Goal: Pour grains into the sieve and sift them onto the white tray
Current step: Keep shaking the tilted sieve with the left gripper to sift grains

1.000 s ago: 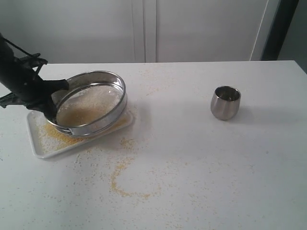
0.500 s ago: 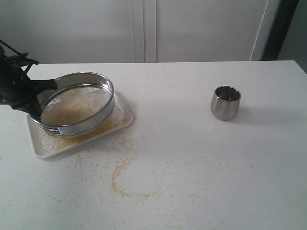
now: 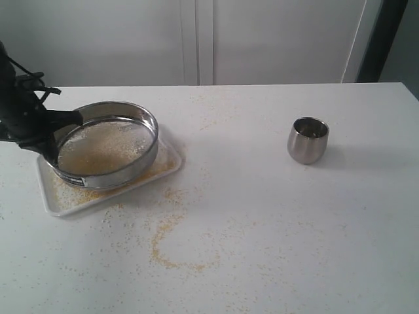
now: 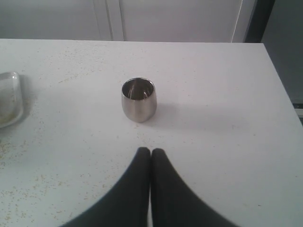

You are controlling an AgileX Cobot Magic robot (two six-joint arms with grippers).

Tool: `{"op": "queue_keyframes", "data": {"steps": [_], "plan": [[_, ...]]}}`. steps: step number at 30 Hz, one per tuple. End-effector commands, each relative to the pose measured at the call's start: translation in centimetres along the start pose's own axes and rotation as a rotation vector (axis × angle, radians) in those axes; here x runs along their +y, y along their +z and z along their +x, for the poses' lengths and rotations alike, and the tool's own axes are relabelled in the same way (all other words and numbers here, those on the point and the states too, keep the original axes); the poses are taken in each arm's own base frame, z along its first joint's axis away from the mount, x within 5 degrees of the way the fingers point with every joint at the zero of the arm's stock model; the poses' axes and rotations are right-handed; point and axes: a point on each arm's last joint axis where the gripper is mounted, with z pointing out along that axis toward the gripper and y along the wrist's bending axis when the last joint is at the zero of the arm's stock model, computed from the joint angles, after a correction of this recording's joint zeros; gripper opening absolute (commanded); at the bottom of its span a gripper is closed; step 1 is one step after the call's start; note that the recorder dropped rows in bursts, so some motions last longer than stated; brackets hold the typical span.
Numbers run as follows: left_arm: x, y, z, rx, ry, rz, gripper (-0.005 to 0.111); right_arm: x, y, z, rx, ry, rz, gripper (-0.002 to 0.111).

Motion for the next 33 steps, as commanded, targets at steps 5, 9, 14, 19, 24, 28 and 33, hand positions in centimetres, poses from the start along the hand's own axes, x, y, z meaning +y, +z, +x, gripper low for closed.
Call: {"op": "queue_keyframes", "data": {"steps": [5,9,14,19,24,28,33], "plan": [[1.4,-1.0,-0.4,-0.042,-0.241,-0.093,0.000,-0.1,0.0,0.0,-0.013,0.010,0.004,0.000],[-1.8,-0.8,0.3,-0.004,0.050,0.076,0.000,-0.1,0.0,0.0,-0.013,0.010,0.004,0.000],[1.4,-1.0,-0.6,-0.058,-0.157,-0.072,0.000,-0.1,0.0,0.0,-0.013,0.010,0.004,0.000],[-2.3,-1.1,0.5,0.029,-0.026,0.170,0.000,-0.1,0.0,0.0,-0.013,0.010,0.004,0.000],[2.5,-1.0,-0.5,-0.004,-0.260,-0.035,0.000,-0.1,0.0,0.0,-0.015,0.010,0.004,0.000],[-0.8,-0.8,0.0,-0.009,0.001,0.054,0.000,-0.1,0.0,0.0,-0.015,0.010,0.004,0.000],[0.5,-0.8,0.0,0.028,-0.102,0.048,0.000,-0.1,0.0,0.0,-0.015,0.010,0.004,0.000]]}}
